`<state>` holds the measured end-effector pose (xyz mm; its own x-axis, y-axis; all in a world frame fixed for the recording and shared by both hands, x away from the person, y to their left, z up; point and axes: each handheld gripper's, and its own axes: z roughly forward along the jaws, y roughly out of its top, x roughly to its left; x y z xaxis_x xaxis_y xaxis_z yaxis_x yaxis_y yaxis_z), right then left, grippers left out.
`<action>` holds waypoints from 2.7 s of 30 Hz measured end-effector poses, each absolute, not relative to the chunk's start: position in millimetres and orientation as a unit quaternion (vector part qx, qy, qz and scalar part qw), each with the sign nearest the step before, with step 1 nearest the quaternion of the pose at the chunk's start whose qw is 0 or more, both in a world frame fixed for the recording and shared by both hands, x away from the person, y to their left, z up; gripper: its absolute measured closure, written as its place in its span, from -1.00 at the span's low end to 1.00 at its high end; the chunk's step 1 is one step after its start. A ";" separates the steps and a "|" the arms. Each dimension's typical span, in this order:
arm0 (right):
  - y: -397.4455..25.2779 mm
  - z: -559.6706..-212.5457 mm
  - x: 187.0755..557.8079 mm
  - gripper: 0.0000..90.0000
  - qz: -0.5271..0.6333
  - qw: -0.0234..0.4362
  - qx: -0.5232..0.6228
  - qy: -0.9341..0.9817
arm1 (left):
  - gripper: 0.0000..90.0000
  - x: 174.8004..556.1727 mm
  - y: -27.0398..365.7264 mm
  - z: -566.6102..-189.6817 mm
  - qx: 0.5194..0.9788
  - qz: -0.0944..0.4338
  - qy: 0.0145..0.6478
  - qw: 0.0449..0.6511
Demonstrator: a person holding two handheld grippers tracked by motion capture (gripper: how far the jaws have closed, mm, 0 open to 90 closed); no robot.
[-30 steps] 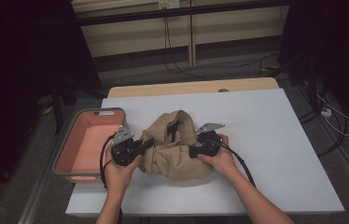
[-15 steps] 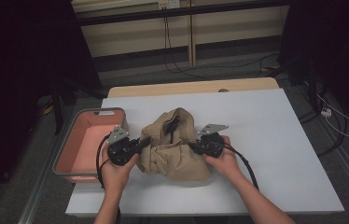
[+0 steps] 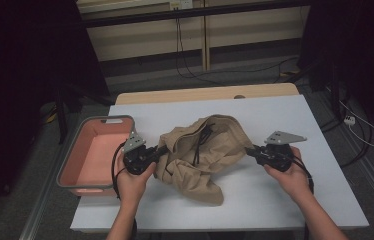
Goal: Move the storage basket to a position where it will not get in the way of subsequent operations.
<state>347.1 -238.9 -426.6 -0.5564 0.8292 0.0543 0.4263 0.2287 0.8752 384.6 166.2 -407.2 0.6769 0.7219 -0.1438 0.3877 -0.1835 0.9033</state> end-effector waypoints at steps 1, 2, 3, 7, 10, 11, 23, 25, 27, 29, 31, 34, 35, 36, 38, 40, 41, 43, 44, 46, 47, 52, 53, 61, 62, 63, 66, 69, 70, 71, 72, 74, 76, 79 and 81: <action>-244.9 -424.7 344.1 0.79 0.464 0.221 0.418 0.749 | 0.88 385.3 165.1 -408.2 0.750 0.160 0.369 0.525; -247.8 -423.7 342.7 0.79 0.466 0.222 0.420 0.747 | 0.89 386.5 163.6 -409.5 0.750 0.160 0.371 0.523; -251.6 -422.7 340.8 0.79 0.467 0.225 0.422 0.744 | 0.89 387.3 163.0 -410.4 0.751 0.161 0.371 0.522; -256.2 -422.5 339.8 0.78 0.471 0.228 0.420 0.741 | 0.89 391.6 159.4 -415.3 0.752 0.163 0.375 0.518; -254.8 -425.8 342.9 0.78 0.467 0.222 0.422 0.744 | 0.89 395.4 160.0 -418.6 0.754 0.167 0.379 0.511; -254.4 -427.3 344.4 0.78 0.464 0.222 0.423 0.746 | 0.89 396.2 161.4 -418.9 0.751 0.168 0.383 0.511; -262.9 -435.8 351.9 0.78 0.432 0.232 0.443 0.750 | 0.91 400.4 159.7 -428.0 0.761 0.170 0.395 0.485; -271.2 -434.8 352.5 0.79 0.427 0.241 0.453 0.744 | 0.91 403.1 154.8 -432.4 0.762 0.159 0.394 0.488; -282.4 -433.7 352.4 0.79 0.426 0.246 0.466 0.735 | 0.91 405.2 150.2 -436.0 0.764 0.147 0.394 0.489; -293.8 -432.8 351.3 0.79 0.423 0.252 0.474 0.730 | 0.91 407.5 142.2 -440.0 0.769 0.139 0.389 0.487; -302.7 -433.5 349.8 0.79 0.422 0.255 0.480 0.726 | 0.91 409.5 136.9 -442.7 0.772 0.136 0.386 0.486; -304.5 -439.2 348.7 0.79 0.419 0.248 0.478 0.731 | 0.90 412.8 133.3 -445.9 0.773 0.139 0.387 0.482; -303.1 -440.8 349.3 0.78 0.416 0.249 0.478 0.732 | 0.89 413.1 133.9 -446.2 0.771 0.137 0.391 0.484; -301.6 -442.1 350.2 0.78 0.414 0.249 0.477 0.734 | 0.89 413.8 135.3 -446.2 0.772 0.133 0.392 0.483; -298.1 -444.0 351.9 0.76 0.414 0.247 0.477 0.735 | 0.89 413.8 136.7 -445.5 0.767 0.129 0.399 0.485; -295.0 -445.6 353.1 0.74 0.414 0.246 0.474 0.737 | 0.88 413.6 138.2 -444.0 0.767 0.132 0.400 0.484; -293.1 -446.7 353.9 0.73 0.414 0.245 0.471 0.739 | 0.87 413.7 139.0 -443.1 0.766 0.131 0.400 0.485; -290.4 -447.4 354.7 0.72 0.412 0.247 0.466 0.743 | 0.85 413.1 139.6 -441.3 0.764 0.128 0.401 0.488; -289.8 -447.4 354.8 0.72 0.412 0.246 0.465 0.744 | 0.83 412.5 139.4 -440.2 0.762 0.129 0.402 0.490; -289.3 -447.0 354.8 0.72 0.417 0.244 0.464 0.742 | 0.72 411.1 140.0 -436.7 0.760 0.126 0.403 0.494; -289.2 -446.8 354.8 0.71 0.419 0.245 0.463 0.741 | 0.61 410.5 140.2 -435.1 0.758 0.127 0.404 0.496; -286.8 -447.0 354.5 0.70 0.418 0.245 0.463 0.743 | 0.14 404.4 143.6 -421.7 0.759 0.141 0.394 0.499; -286.3 -446.9 354.8 0.70 0.419 0.246 0.461 0.743 | 0.04 403.1 144.2 -419.8 0.759 0.146 0.393 0.499; -282.7 -443.5 353.9 0.69 0.423 0.248 0.458 0.741 | -0.43 388.6 139.4 -410.9 0.782 0.170 0.357 0.482; -282.4 -443.3 353.6 0.69 0.424 0.248 0.458 0.741 | -0.45 386.4 138.3 -410.3 0.786 0.173 0.349 0.480; -281.7 -443.0 353.1 0.69 0.424 0.247 0.458 0.741 | -0.46 384.7 137.8 -409.9 0.789 0.176 0.346 0.477; -280.4 -442.9 351.7 0.68 0.425 0.246 0.457 0.741 | -0.48 382.4 135.9 -412.0 0.795 0.175 0.341 0.470; -279.7 -443.1 350.8 0.67 0.426 0.245 0.457 0.741 | -0.48 384.9 133.4 -417.9 0.801 0.177 0.341 0.459; -279.6 -443.0 350.6 0.67 0.426 0.245 0.457 0.742 | -0.47 387.7 132.8 -420.3 0.802 0.182 0.343 0.455; -279.2 -442.8 350.6 0.67 0.427 0.245 0.456 0.742 | -0.46 389.8 132.3 -422.3 0.801 0.183 0.347 0.453; -279.0 -442.7 350.5 0.66 0.427 0.246 0.455 0.742 | -0.42 392.1 132.0 -424.3 0.802 0.185 0.348 0.449; -278.7 -442.7 350.2 0.62 0.427 0.246 0.456 0.741 | -0.30 394.8 131.5 -426.6 0.803 0.196 0.346 0.445; -278.0 -442.3 349.6 0.59 0.429 0.246 0.454 0.741 | -0.21 396.7 130.5 -427.5 0.809 0.215 0.339 0.429; -277.3 -442.5 349.3 0.40 0.424 0.251 0.455 0.742 | 0.04 400.5 135.8 -426.7 0.805 0.226 0.350 0.423; -277.3 -443.9 349.5 0.21 0.413 0.261 0.459 0.742 | 0.22 401.6 140.3 -424.4 0.806 0.228 0.351 0.419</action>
